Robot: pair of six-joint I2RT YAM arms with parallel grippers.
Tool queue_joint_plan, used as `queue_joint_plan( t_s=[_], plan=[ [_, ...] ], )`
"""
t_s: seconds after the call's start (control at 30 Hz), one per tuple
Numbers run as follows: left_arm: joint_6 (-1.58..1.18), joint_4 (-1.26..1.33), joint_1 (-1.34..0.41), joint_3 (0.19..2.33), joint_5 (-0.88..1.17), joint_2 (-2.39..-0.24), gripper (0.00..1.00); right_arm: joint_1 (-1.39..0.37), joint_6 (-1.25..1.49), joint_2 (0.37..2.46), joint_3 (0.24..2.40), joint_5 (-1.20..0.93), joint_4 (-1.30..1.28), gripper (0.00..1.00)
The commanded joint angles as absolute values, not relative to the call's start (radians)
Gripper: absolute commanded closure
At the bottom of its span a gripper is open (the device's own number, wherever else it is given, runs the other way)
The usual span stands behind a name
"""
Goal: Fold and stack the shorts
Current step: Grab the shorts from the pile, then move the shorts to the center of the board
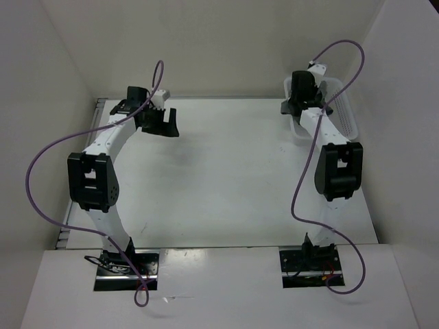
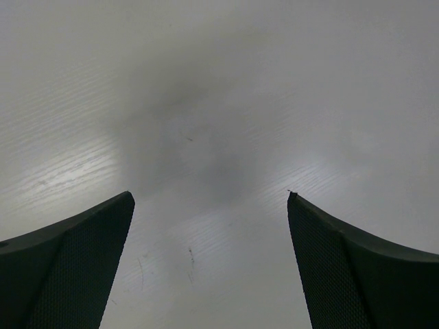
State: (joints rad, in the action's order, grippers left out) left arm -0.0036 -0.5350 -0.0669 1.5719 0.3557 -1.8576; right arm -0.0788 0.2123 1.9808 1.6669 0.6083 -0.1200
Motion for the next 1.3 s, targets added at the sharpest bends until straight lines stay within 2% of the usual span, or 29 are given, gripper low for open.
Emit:
queue_joint_plan(
  t_s=[0.0, 0.2, 0.33, 0.47, 0.53, 0.6, 0.7, 0.83, 0.9, 1.0, 1.13, 1.27],
  plan=[
    [0.0, -0.532, -0.066, 1.657, 0.471, -1.842, 0.01, -0.135, 0.109, 1.783, 1.657, 0.675, 0.052, 1.0],
    [0.0, -0.505, -0.077, 1.74, 0.48, -1.804, 0.01, -0.135, 0.066, 1.651, 1.77, 0.764, 0.023, 1.0],
    [0.0, -0.483, -0.097, 1.75, 0.451, -1.734, 0.01, -0.135, -0.066, 1.571, 1.909, 0.706, 0.139, 1.0],
    [0.0, -0.443, -0.106, 1.726, 0.428, -1.635, 0.01, -0.135, -0.133, 1.526, 2.095, 0.573, 0.128, 1.0],
    [0.0, -0.434, -0.106, 1.683, 0.417, -1.562, 0.01, -0.135, -0.121, 1.497, 2.173, 0.432, 0.095, 1.0],
    [0.0, -0.425, -0.106, 1.625, 0.407, -1.451, 0.01, -0.135, -0.092, 1.459, 2.195, 0.155, 0.051, 1.0],
    [0.0, -0.434, -0.106, 1.559, 0.368, -1.355, 0.01, -0.135, -0.011, 1.45, 2.255, -0.05, -0.004, 1.0],
    [0.0, -0.434, -0.089, 1.491, 0.324, -1.27, 0.01, -0.135, 0.152, 1.561, 2.347, -0.358, -0.029, 1.0],
    [0.0, -0.434, -0.051, 1.47, 0.313, -1.238, 0.01, -0.135, 0.216, 1.601, 2.384, -0.419, -0.02, 1.0],
    [0.0, -0.434, -0.006, 1.439, 0.304, -1.216, 0.01, -0.196, 0.258, 1.669, 2.417, -0.428, -0.02, 1.0],
    [0.0, -0.425, 0.052, 1.43, 0.346, -1.236, 0.01, -0.438, 0.218, 1.779, 2.496, -0.304, -0.122, 1.0],
    [0.0, -0.425, 0.081, 1.439, 0.357, -1.278, 0.01, -0.453, 0.399, 1.946, 2.608, -0.263, -0.208, 1.0]
  ],
)
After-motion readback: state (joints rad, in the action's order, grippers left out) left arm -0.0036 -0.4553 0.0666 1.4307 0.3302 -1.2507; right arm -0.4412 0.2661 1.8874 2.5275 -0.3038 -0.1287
